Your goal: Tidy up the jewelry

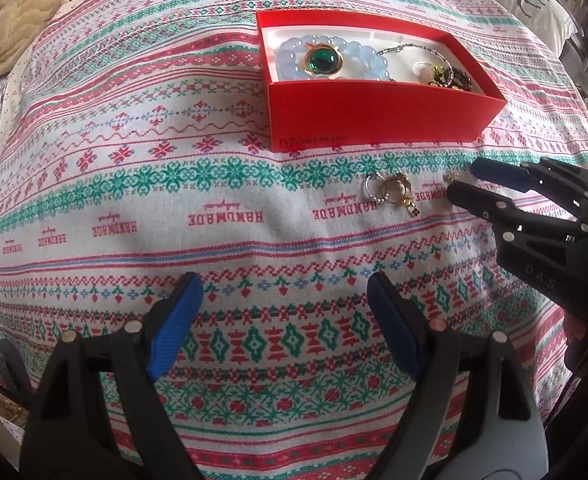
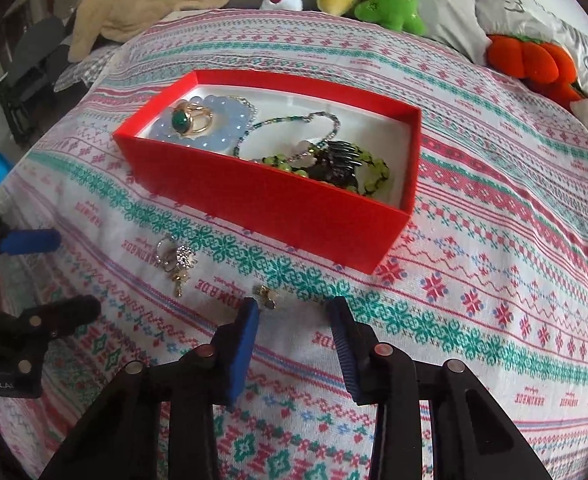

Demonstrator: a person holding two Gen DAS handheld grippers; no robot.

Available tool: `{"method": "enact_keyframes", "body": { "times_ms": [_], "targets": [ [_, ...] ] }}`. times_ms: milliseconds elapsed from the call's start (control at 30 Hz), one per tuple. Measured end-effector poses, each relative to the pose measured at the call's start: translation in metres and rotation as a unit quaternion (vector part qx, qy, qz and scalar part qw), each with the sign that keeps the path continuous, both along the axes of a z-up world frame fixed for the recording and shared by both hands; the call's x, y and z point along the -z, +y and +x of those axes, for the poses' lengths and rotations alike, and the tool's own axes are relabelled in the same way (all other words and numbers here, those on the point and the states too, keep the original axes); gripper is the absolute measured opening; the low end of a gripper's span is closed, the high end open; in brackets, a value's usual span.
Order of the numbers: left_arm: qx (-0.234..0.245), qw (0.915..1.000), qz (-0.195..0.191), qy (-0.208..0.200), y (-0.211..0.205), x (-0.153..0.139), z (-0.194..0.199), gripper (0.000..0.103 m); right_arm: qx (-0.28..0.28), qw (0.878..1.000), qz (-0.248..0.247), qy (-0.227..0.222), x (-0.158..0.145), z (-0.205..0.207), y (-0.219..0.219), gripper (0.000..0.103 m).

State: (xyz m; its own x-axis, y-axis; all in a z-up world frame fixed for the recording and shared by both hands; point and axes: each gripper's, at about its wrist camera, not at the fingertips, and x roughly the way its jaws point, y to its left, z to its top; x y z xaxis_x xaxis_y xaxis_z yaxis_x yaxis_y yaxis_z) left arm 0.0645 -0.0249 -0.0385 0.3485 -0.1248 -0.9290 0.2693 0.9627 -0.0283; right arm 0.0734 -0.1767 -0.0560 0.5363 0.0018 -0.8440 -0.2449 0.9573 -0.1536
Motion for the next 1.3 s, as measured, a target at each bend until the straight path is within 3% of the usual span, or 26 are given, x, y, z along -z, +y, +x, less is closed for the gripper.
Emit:
{"method": "enact_keyframes", "body": {
  "times_ms": [200, 300, 467, 667, 833, 1300],
  "targets": [
    [0.002, 1.0, -0.005, -0.005, 0.001, -0.002, -0.002, 0.084, -0.027, 1.0, 0.006, 0.01, 0.003, 0.006, 0.009, 0.01],
    [0.009, 0.9999, -0.008, -0.007, 0.001, -0.003, -0.002, 0.084, -0.029, 0.999, 0.005, 0.017, 0.003, 0.007, 0.014, 0.007],
    [0.025, 0.9995, -0.016, -0.015, -0.005, -0.005, -0.001, 0.078, -0.026, 0.999, 0.014, 0.024, -0.003, 0.007, 0.012, 0.006],
    [0.06, 0.9976, -0.02, -0.027, -0.021, 0.0, 0.005, 0.054, -0.016, 0.999, 0.027, 0.031, -0.006, 0.001, 0.005, 0.006],
    [0.087, 0.9953, -0.025, -0.036, -0.035, 0.003, 0.008, 0.042, -0.02, 0.999, 0.037, 0.03, -0.011, -0.005, 0.0, 0.006],
    [0.102, 0.9928, -0.024, -0.057, -0.06, 0.008, 0.022, 0.027, -0.013, 0.998, 0.058, 0.025, -0.023, -0.01, -0.012, 0.006]
  ]
}}
